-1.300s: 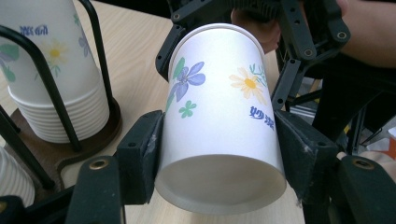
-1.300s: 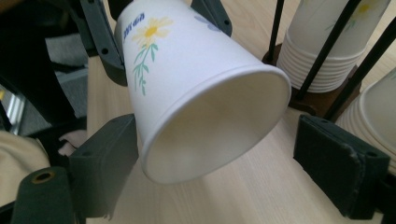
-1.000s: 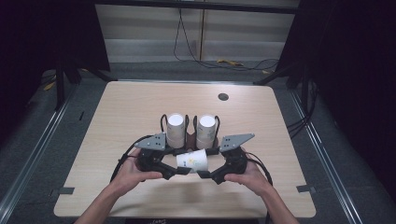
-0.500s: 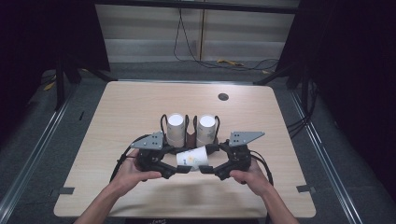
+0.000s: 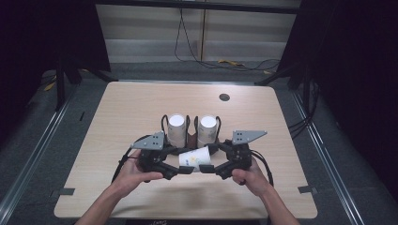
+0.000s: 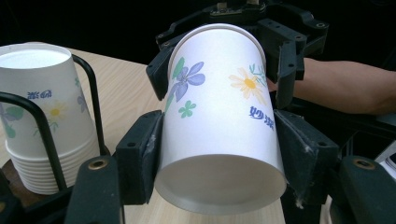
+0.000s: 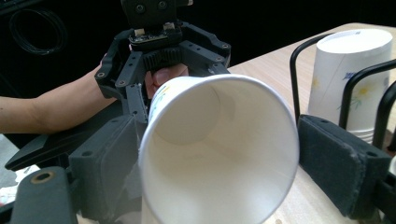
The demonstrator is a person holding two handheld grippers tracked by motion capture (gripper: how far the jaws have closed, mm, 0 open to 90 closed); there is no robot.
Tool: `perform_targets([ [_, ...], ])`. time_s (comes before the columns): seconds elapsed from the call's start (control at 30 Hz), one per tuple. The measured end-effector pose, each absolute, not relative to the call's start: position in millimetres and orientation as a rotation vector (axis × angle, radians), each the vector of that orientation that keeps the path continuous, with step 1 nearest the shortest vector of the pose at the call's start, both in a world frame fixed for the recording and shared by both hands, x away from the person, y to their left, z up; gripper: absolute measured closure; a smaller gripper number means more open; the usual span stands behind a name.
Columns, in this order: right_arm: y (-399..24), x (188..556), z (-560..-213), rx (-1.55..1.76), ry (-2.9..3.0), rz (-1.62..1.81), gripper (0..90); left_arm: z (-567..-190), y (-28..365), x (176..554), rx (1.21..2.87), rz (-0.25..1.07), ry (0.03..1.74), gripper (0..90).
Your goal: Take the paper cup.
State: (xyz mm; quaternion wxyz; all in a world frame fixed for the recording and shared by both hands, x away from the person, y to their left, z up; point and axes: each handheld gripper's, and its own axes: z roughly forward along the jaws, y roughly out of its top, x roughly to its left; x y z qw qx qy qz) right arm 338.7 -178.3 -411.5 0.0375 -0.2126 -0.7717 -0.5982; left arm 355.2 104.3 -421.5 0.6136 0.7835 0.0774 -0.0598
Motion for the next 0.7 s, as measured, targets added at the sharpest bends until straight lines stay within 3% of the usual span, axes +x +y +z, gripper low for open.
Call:
perform_targets([
  [0.23, -176.6, 339.6, -413.9, -0.637, -2.359, -1.814, 22.3, -422.1, 105.6, 355.6, 1.809, -0.144, 0.171, 36.1],
  [0.7, -176.6, 342.5, -415.9, -0.630, -2.358, -1.784, 27.5, -429.1, 106.9, 359.7, 1.810, -0.183, 0.197, 34.3],
])
